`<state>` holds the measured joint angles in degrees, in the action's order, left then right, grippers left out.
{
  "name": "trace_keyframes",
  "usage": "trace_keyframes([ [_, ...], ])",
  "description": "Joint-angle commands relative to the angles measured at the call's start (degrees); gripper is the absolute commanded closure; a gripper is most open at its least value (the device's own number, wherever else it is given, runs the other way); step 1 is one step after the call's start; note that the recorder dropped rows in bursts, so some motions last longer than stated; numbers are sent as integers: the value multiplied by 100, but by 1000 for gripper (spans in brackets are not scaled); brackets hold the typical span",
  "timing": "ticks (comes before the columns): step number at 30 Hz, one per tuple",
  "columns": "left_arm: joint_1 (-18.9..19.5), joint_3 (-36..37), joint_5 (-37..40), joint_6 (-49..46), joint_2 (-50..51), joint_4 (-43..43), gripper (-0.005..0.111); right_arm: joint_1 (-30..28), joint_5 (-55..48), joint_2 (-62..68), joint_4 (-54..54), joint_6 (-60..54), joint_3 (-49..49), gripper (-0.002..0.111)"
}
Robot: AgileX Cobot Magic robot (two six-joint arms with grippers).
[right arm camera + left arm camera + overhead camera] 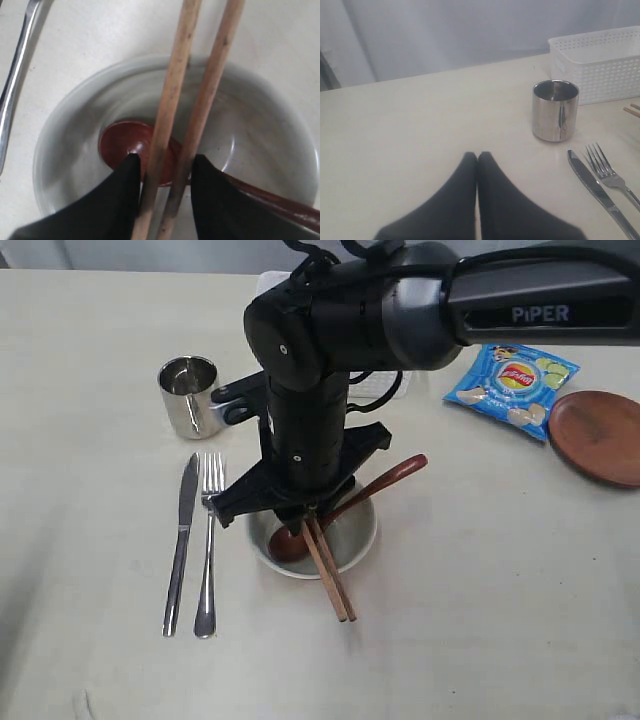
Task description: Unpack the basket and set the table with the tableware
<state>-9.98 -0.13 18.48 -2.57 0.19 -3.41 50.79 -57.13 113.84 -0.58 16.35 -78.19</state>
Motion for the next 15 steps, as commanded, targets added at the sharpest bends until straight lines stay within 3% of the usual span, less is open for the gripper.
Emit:
trace_keyframes([
  [1,14,13,-3,2,-19,49,107,3,-53,-17,58,146,-34,75],
  [15,14,13,-3,2,-19,49,107,3,-167,-17,58,179,-34,75],
])
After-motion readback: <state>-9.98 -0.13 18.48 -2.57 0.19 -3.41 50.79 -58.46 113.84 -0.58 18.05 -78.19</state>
